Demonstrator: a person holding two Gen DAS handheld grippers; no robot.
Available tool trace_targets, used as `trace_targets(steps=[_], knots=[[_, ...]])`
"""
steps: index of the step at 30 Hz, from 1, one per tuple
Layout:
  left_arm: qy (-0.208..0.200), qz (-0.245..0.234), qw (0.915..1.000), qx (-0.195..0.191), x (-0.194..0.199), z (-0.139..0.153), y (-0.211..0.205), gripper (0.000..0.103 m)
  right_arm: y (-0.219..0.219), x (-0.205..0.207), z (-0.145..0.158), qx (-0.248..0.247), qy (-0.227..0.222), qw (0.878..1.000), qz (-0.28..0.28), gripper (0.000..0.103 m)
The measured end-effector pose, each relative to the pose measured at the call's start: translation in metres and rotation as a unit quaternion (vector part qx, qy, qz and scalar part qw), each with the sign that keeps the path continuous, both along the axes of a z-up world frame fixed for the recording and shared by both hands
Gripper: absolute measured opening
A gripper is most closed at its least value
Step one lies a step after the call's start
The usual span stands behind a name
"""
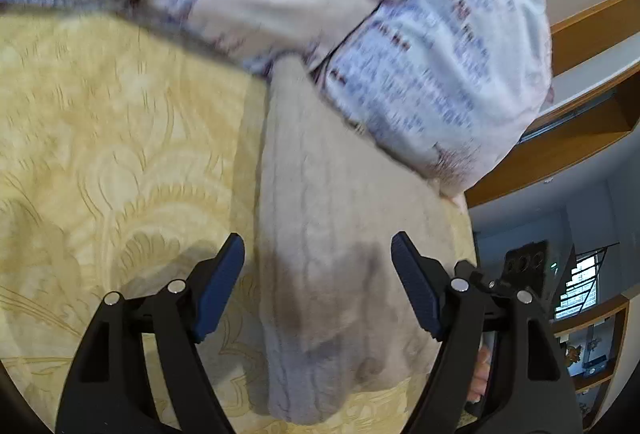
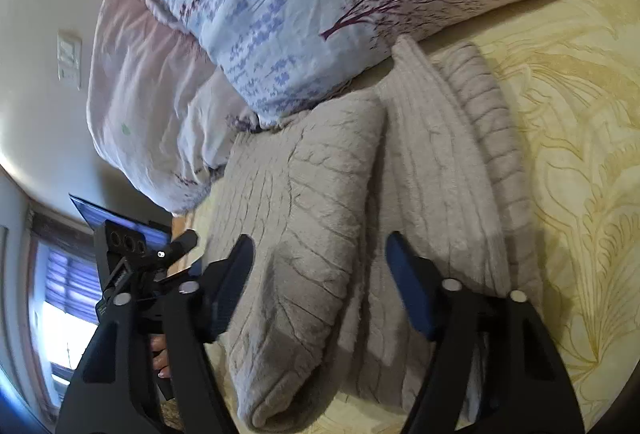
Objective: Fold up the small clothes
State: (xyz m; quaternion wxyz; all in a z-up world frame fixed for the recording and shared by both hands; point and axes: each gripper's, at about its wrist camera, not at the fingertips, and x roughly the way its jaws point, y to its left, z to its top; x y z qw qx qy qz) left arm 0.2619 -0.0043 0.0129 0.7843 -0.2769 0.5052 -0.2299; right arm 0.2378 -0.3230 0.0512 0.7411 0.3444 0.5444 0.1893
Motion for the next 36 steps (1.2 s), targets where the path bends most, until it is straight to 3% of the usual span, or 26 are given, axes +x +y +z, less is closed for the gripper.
trace_targets(steps=[3, 7, 8, 9, 10, 12, 15, 18, 20, 22, 23, 25, 26, 30, 32, 34, 36], knots=[[0.015, -0.007, 0.9998, -0.014, -0.001, -0.014, -0.005, 0.075, 0.006, 0.003, -0.002, 0.013, 0.001, 1.000, 0.010, 0.057], [0.015, -0.013, 0.9997, -0.012, -0.001, -0.012, -0.009, 0.076, 0.010, 0.019, -0.015, 0.019, 0.004, 1.000, -0.018, 0.054], [0.018, -0.013, 0.9996, -0.016, -0.001, -0.012, -0.009, 0.077, 0.010, 0.022, -0.017, 0.020, 0.002, 0.999, -0.026, 0.049], [0.019, -0.012, 0.9996, -0.016, -0.001, -0.012, -0.010, 0.077, 0.011, 0.025, -0.018, 0.019, 0.000, 0.999, -0.035, 0.035], [0.020, -0.011, 0.9996, -0.016, -0.002, -0.011, -0.009, 0.078, 0.012, 0.028, -0.019, 0.009, -0.005, 0.999, -0.041, 0.028], [0.025, -0.010, 0.9995, -0.020, -0.003, -0.012, -0.006, 0.079, 0.014, 0.030, -0.015, -0.007, -0.024, 0.999, -0.041, 0.018], [0.029, -0.011, 0.9992, -0.026, -0.005, -0.012, -0.005, 0.080, 0.019, 0.019, 0.019, -0.072, -0.098, 0.992, -0.026, 0.016], [0.028, -0.024, 0.9988, -0.031, -0.011, -0.012, -0.006, 0.081, 0.025, -0.003, 0.069, -0.174, -0.202, 0.964, -0.005, 0.016], [0.025, -0.034, 0.9985, -0.034, -0.014, -0.010, -0.011, 0.081, 0.024, -0.014, 0.083, -0.231, -0.236, 0.944, -0.001, 0.016], [0.020, -0.046, 0.9984, -0.028, -0.017, -0.008, -0.017, 0.081, 0.022, -0.015, 0.076, -0.313, -0.230, 0.921, 0.008, 0.016], [0.019, -0.050, 0.9982, -0.025, -0.019, -0.008, -0.020, 0.081, 0.019, -0.012, 0.067, -0.329, -0.213, 0.920, 0.010, 0.016], [0.023, -0.062, 0.9975, -0.023, -0.020, -0.010, -0.030, 0.081, 0.007, -0.003, 0.036, -0.328, -0.153, 0.932, 0.013, 0.016], [0.024, -0.065, 0.9973, -0.022, -0.021, -0.011, -0.032, 0.081, 0.004, -0.002, 0.030, -0.324, -0.145, 0.935, 0.011, 0.016], [0.022, -0.071, 0.9970, -0.020, -0.027, -0.012, -0.031, 0.081, -0.008, -0.003, 0.042, -0.278, -0.176, 0.944, -0.007, 0.016], [0.022, -0.073, 0.9968, -0.022, -0.029, -0.012, -0.031, 0.081, -0.011, 0.001, 0.045, -0.283, -0.183, 0.941, -0.012, 0.016], [0.018, -0.076, 0.9967, -0.021, -0.032, -0.012, -0.032, 0.081, -0.015, 0.011, 0.031, -0.297, -0.157, 0.942, -0.010, 0.016], [0.014, -0.079, 0.9966, -0.017, -0.037, -0.012, -0.033, 0.081, -0.020, 0.021, 0.013, -0.282, -0.112, 0.953, -0.009, 0.020]])
